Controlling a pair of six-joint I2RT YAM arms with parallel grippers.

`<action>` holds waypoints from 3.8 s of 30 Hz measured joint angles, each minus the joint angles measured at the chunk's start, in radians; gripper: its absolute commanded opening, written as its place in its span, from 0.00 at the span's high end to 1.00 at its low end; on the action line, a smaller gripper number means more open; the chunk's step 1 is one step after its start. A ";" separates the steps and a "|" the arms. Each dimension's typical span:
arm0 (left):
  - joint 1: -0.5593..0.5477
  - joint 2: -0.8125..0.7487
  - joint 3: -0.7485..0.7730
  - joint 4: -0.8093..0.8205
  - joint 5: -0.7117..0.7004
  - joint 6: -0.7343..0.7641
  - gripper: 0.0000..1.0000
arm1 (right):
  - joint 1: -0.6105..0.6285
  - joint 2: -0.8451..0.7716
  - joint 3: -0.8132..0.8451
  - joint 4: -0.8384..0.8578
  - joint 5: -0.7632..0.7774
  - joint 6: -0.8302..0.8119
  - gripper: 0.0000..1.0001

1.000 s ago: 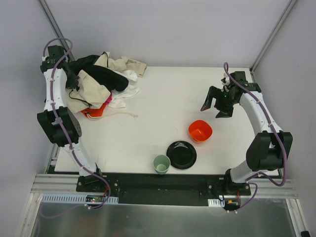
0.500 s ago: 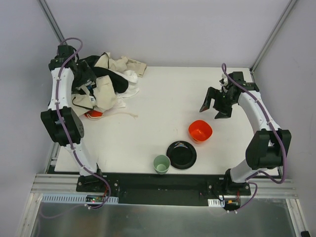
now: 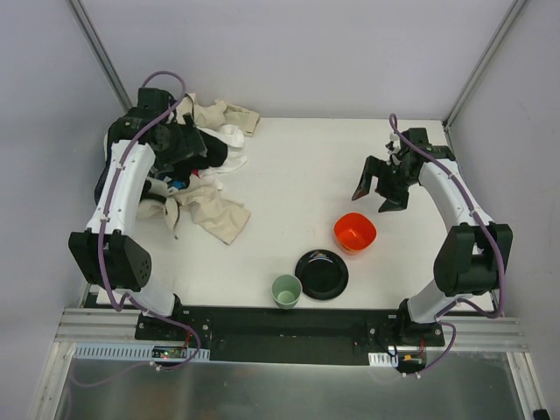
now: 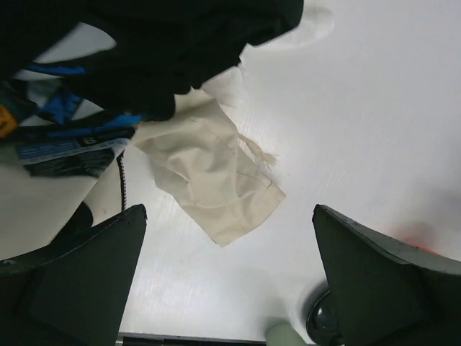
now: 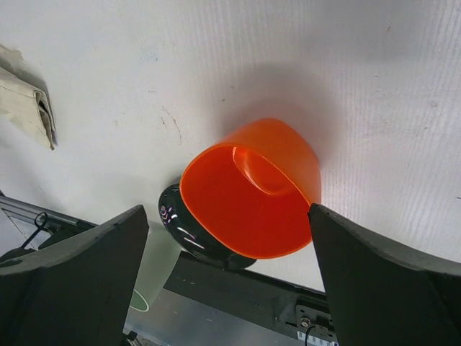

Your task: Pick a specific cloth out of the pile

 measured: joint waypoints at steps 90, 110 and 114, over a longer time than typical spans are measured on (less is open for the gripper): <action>0.250 0.302 0.509 0.060 -0.021 -0.025 1.00 | 0.082 0.111 0.177 -0.020 -0.021 0.000 0.04; 0.439 0.314 0.121 0.062 -0.051 -0.019 0.94 | 0.335 0.371 0.616 -0.079 -0.046 0.050 0.04; 0.459 0.360 0.121 0.061 -0.008 -0.006 0.53 | 0.377 0.375 0.616 -0.091 -0.043 0.062 0.04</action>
